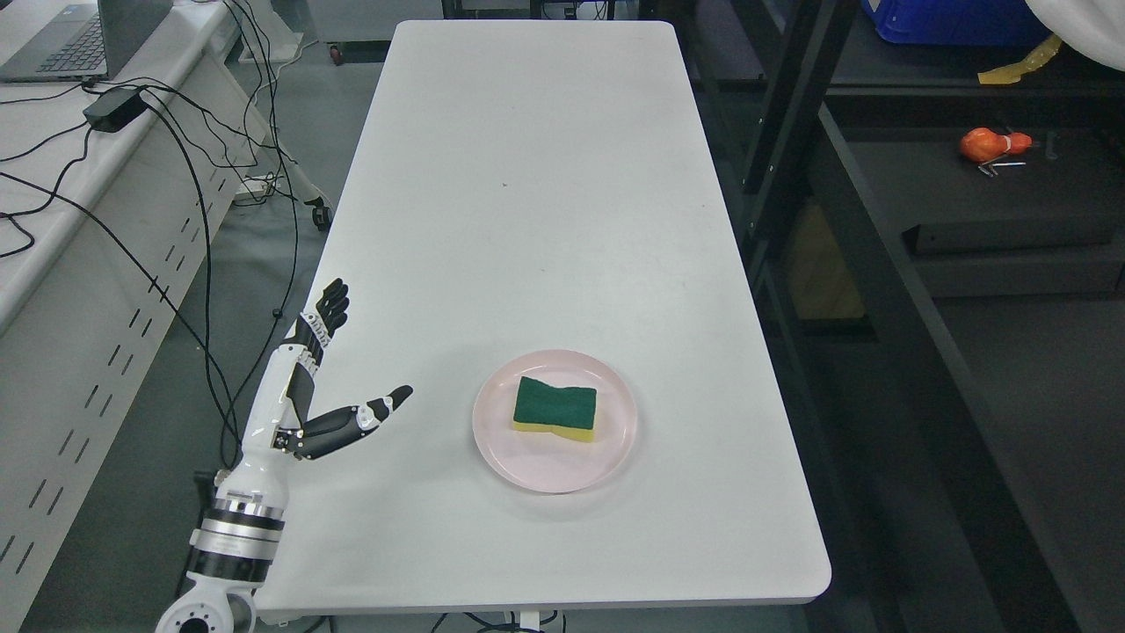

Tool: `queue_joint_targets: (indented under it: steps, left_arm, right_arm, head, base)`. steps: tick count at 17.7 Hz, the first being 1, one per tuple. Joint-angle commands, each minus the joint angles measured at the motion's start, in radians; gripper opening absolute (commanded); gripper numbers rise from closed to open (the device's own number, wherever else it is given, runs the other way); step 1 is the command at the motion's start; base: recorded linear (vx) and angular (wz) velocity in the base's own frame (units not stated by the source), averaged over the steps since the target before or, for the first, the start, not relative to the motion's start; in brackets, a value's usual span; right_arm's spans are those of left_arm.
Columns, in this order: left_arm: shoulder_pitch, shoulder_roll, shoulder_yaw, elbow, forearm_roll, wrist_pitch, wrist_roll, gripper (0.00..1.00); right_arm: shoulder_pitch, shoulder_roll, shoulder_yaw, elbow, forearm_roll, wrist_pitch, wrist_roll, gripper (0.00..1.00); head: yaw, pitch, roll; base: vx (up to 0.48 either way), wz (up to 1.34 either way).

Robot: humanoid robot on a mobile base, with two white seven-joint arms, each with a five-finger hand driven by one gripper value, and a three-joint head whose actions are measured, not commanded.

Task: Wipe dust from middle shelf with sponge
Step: 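Raise the left hand and reach toward the sponge on the pink plate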

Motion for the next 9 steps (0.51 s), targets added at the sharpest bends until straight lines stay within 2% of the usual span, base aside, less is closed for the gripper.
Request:
queue_joint_targets:
  steps: [1,3,4,6,9]
  left_arm:
    - [-0.134,0.133,-0.083,0.043,-0.462,-0.224,-0.178,0.98]
    - [-0.181,0.139,-0.12,0.042,-0.692,-0.394,-0.265,0.97]
    - [-0.218,0.141,-0.146,0.042,-0.792,-0.441,-0.306,0.96]
    - [-0.287,0.142,-0.192,0.042,-0.926,-0.472,-0.34,0.95]
    - [-0.381,0.174,-0.274,0.045,-1.031,-0.472,-0.368,0.95]
  right_arm:
    - [0.0,-0.017,0.0,-0.017,0.0,0.001,0.0,1.0]
    - [0.0,-0.017,0.0,-0.017,0.0,0.001,0.0,1.0]
    - [0.0,-0.017,0.0,-0.017,0.0,0.001,0.0,1.0]
    - [0.0,-0.017,0.0,-0.017,0.0,0.001,0.0,1.0]
    - [0.0,-0.017,0.0,-0.017,0.0,0.001,0.0,1.0]
  head:
    - [0.0,0.0,0.0]
    - [0.0,0.0,0.0]
    - [0.0,0.0,0.0]
    - [0.0,0.0,0.0]
    - [0.0,0.0,0.0]
  base:
    - [0.0,0.0]
    - [0.0,0.0]
    - [0.0,0.0]
    - [0.0,0.0]
    - [0.0,0.0]
